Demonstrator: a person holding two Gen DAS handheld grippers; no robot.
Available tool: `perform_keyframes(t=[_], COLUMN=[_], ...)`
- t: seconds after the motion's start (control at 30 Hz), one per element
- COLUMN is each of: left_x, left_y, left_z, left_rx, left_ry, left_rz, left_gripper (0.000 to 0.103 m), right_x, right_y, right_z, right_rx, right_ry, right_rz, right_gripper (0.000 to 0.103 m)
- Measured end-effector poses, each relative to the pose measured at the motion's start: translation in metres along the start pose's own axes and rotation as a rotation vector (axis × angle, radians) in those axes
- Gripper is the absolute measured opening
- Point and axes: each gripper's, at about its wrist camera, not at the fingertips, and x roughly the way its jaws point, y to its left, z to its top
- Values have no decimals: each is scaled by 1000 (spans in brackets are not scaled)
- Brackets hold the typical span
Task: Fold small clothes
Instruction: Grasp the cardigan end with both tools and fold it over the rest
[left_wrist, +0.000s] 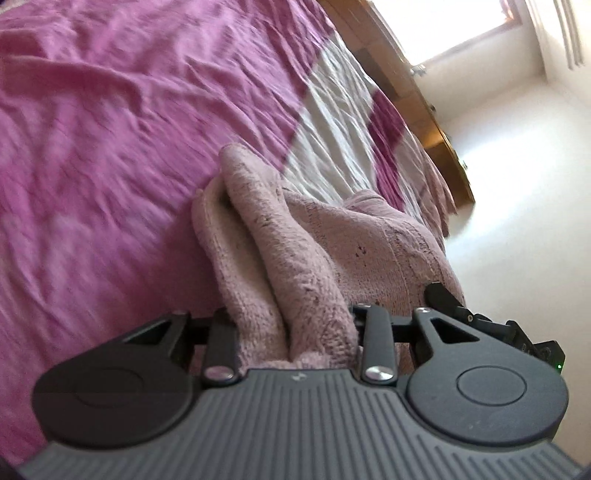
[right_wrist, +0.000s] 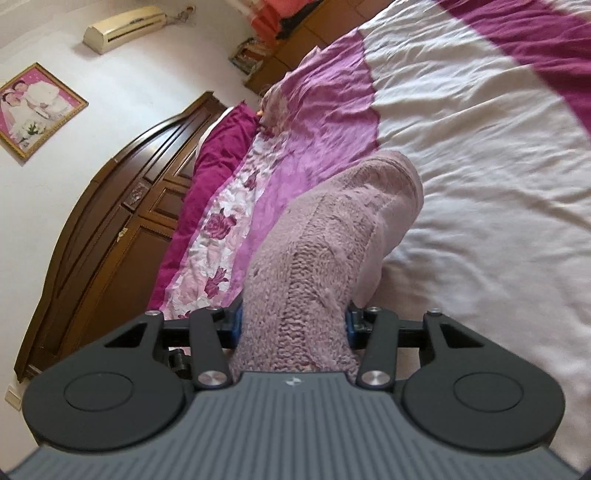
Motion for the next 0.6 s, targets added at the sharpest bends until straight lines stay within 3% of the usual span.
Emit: perform_keyframes(t=[0.23, 0.47, 0.6], left_x=[21, 40, 35], left_y=[-30, -18, -15], left_z=[-51, -76, -78], left_rx=[134, 177, 170], left_ry=[71, 117, 116], left_rz=[11, 111, 124], left_gripper=[34, 35, 39], right_x=[-69, -74, -78], right_y=[-41, -94, -108], right_z=[-38, -82, -95], right_rx=[11, 58, 72], right_ry=[-45, 4, -8], right_rz=[-60, -173, -167], right_gripper=[52, 54, 57])
